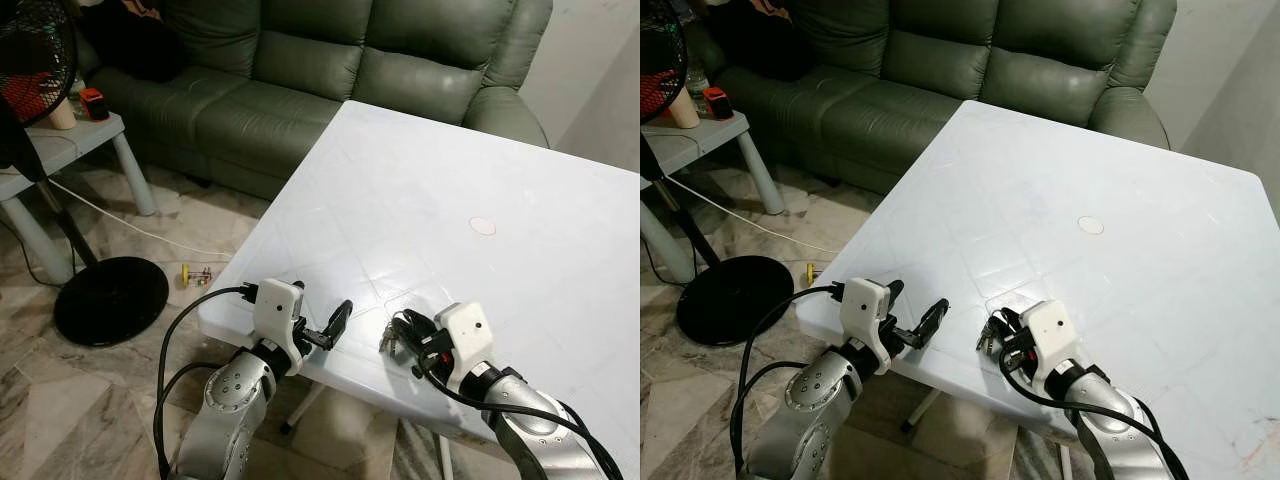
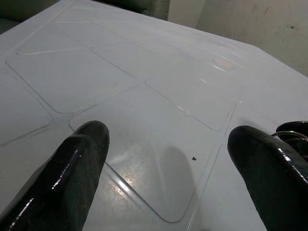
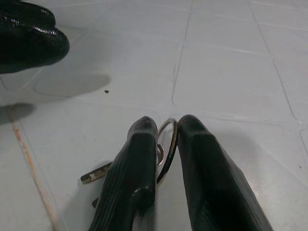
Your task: Hang keys on a hook
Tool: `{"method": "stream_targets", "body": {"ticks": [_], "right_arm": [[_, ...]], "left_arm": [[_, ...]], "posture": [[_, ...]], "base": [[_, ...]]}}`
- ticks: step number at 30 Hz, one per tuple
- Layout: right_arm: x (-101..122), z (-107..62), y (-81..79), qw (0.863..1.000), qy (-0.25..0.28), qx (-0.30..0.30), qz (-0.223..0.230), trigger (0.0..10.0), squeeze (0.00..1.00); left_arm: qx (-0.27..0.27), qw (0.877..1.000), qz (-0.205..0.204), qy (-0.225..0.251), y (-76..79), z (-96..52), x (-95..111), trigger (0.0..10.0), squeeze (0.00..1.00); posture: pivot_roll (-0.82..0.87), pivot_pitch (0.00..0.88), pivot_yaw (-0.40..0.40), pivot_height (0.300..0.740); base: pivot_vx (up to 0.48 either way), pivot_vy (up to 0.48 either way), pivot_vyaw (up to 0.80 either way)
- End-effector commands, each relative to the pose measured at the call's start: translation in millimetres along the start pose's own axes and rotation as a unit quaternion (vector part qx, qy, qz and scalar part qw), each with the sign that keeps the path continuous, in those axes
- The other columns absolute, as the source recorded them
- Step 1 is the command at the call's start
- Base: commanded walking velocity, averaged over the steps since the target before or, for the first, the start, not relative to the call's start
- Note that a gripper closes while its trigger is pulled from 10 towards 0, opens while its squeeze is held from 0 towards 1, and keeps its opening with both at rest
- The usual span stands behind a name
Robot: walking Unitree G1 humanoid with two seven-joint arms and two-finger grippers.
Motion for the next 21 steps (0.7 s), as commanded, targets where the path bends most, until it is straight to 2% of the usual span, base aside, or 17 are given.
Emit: {"method": "stream_targets", "body": {"ticks": [1,2,3,4,5,6,7,8,9,10,16,19,21], "right_arm": [[0.5,-2.6,4.9,1.0,0.004,-0.006,0.006,8.0,0.0],[0.4,-2.6,4.7,1.0,0.004,-0.005,0.01,8.0,0.0],[2.5,-3.0,4.9,1.0,0.011,-0.006,0.002,4.9,0.0],[3.2,-3.1,5.1,1.0,0.013,-0.007,-0.002,4.9,0.0],[2.6,-3.1,5.6,1.0,0.011,-0.009,0.0,3.4,0.0],[2.0,-3.1,5.9,1.0,0.009,-0.01,0.003,3.4,0.0],[1.6,-2.9,6.5,1.0,0.008,-0.012,0.003,2.0,0.0],[1.4,-3.0,7.0,1.0,0.007,-0.013,0.007,2.0,0.0],[2.0,-2.9,7.5,1.0,0.009,-0.015,0.003,1.4,0.0],[2.9,-3.2,7.2,1.0,0.013,-0.014,0.003,0.0,0.0],[4.0,-3.4,8.2,1.0,0.018,-0.017,0.0,0.0,0.0],[7.0,-4.2,9.2,0.999,0.029,-0.02,0.016,0.0,0.0],[8.4,-2.6,10.3,0.998,0.029,-0.016,0.046,0.0,0.0]], "left_arm": [[-0.002,1.0,0.0,-0.002,2.3,1.8,-1.0,10.0,0.0],[-0.002,1.0,0.0,-0.002,2.3,1.8,-0.9,10.0,0.0],[-0.002,1.0,0.0,-0.001,2.5,1.8,-0.9,10.0,0.0],[-0.002,1.0,-0.001,-0.001,2.6,1.7,-0.9,10.0,0.0],[-0.003,1.0,0.0,-0.001,2.8,1.8,-0.7,10.0,0.0],[-0.003,1.0,0.0,-0.001,2.9,1.9,-0.6,10.0,0.0],[-0.003,1.0,0.0,-0.001,3.0,2.1,-0.5,10.0,0.0],[-0.003,1.0,0.0,-0.001,3.0,2.3,-0.5,10.0,0.0],[-0.003,1.0,0.0,-0.001,2.7,2.4,-0.5,10.0,0.0],[-0.003,1.0,0.0,-0.001,2.4,2.4,-0.4,10.0,0.0],[-0.002,1.0,0.0,-0.001,1.5,3.0,-0.3,10.0,0.0],[-0.003,1.0,0.0,0.0,1.7,3.5,-0.2,10.0,0.0],[-0.004,1.0,0.0,0.001,1.6,4.3,0.6,10.0,0.0]], "posture": [[0.03,0.075,-0.093,0.74],[0.03,0.075,-0.093,0.74],[0.03,0.075,-0.093,0.74],[0.03,0.075,-0.093,0.74],[0.03,0.076,-0.091,0.74],[0.03,0.076,-0.091,0.74],[0.03,0.074,-0.091,0.74],[0.03,0.074,-0.091,0.74],[0.03,0.075,-0.091,0.74],[0.03,0.074,-0.091,0.74],[0.03,0.069,-0.09,0.74],[0.03,0.063,-0.09,0.74],[0.03,0.058,-0.088,0.74]], "base": [[0.0,0.0,0.0],[0.0,0.0,0.0],[0.0,0.0,0.0],[0.0,0.0,0.0],[0.0,0.0,0.0],[0.0,0.0,0.0],[0.0,0.0,0.0],[0.0,0.0,0.0],[0.0,0.0,0.0],[0.0,0.0,0.0],[0.0,0.0,0.0],[0.0,0.0,0.0],[0.0,0.0,0.0]]}}
Point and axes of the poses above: a point about 5 cm out from each wrist's last joint towards the gripper, its own z axis pointing out of the wrist towards the gripper, its own x axis along the axis of the wrist's last joint, y = z × x, the point moved 5 cm from there along z, pointing out of the wrist towards the gripper, and after that the axes turned 2 degrees about z, right-handed, at the moved point
